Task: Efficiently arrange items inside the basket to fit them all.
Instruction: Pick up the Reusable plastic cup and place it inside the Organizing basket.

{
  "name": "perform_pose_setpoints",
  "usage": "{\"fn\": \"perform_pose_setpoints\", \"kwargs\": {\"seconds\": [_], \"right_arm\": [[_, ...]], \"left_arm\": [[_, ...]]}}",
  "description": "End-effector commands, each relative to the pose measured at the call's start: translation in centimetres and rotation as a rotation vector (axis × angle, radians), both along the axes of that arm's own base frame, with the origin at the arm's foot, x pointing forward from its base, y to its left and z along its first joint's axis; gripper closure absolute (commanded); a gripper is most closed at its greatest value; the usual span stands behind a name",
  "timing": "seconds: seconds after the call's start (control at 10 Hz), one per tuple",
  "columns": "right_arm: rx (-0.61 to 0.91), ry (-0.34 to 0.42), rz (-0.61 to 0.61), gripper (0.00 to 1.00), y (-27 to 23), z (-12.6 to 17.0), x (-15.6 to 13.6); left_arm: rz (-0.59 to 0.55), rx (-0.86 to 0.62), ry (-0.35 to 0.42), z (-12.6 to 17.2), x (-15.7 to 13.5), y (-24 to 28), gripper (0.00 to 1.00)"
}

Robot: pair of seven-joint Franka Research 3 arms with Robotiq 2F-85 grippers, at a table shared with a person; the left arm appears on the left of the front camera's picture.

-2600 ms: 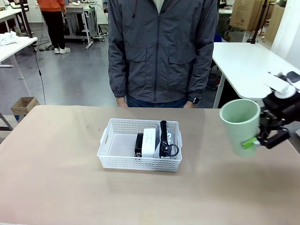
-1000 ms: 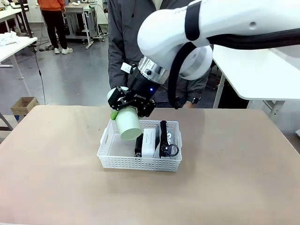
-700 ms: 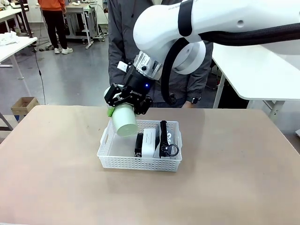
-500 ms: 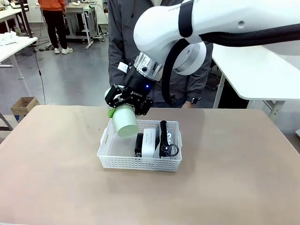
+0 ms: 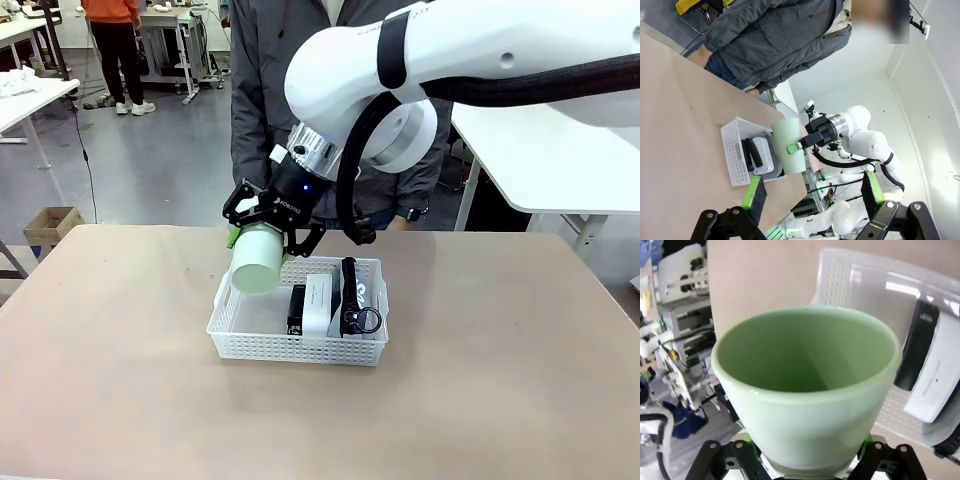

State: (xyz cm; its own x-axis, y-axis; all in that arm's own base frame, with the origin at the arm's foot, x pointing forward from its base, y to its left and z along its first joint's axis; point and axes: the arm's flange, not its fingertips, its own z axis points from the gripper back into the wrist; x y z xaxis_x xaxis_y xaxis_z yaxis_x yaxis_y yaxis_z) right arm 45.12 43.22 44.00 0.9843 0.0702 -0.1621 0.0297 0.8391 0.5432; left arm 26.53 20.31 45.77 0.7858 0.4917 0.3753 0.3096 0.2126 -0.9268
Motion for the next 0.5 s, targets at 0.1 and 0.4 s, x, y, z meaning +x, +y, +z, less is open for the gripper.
{"fn": "perform_pose_setpoints", "kwargs": {"seconds": [0.1,0.4], "right_arm": [[-0.071,0.018,-0.143,0.16,1.3,-2.3,-0.9],[-0.139,0.012,-0.095,0.16,1.8,-5.1,-0.1]], "left_arm": [[0.007,-0.024,-0.01,0.4,0.1,-0.2,0.0],[0.007,-0.024,-0.01,0.4,0.1,-0.2,0.0]]}}
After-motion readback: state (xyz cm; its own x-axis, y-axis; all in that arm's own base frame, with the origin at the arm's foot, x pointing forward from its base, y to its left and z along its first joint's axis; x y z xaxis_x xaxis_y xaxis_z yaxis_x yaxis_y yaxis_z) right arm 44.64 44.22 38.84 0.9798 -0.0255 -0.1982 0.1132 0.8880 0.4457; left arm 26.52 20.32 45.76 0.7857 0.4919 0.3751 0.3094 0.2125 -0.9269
